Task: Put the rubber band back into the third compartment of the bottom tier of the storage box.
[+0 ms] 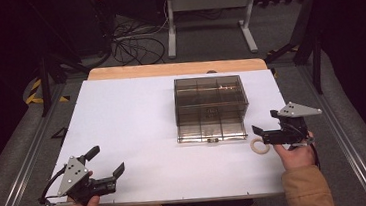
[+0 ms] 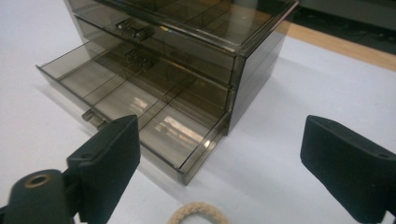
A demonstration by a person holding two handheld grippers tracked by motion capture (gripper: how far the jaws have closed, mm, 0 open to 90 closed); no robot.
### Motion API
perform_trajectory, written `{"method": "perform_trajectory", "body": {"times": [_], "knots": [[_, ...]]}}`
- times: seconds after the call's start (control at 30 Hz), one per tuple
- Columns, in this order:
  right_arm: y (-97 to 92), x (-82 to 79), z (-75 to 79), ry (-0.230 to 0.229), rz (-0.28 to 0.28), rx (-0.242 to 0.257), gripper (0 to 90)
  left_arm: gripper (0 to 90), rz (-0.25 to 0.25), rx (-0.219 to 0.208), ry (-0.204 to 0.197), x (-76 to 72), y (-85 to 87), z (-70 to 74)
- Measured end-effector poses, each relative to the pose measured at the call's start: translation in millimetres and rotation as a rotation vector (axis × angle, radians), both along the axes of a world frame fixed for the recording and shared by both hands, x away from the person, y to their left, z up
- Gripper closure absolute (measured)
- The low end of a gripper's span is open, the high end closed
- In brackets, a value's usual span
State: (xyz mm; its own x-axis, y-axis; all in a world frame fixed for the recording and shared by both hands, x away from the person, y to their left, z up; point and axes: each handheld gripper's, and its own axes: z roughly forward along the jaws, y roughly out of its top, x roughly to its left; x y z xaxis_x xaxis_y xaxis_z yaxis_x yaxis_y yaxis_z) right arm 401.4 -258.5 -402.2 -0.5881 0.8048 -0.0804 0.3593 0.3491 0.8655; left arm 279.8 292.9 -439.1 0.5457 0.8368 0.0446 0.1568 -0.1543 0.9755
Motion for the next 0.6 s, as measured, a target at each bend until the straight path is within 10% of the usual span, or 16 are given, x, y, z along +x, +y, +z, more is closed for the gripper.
{"method": "perform_trajectory", "body": {"times": [0.6], "knots": [[-2.0, 8.4, -0.1, 0.078, 0.006, -0.077, 30.2, 6.0, -0.003, 0.000, 0.003, 0.4, 1.1, -0.1]]}}
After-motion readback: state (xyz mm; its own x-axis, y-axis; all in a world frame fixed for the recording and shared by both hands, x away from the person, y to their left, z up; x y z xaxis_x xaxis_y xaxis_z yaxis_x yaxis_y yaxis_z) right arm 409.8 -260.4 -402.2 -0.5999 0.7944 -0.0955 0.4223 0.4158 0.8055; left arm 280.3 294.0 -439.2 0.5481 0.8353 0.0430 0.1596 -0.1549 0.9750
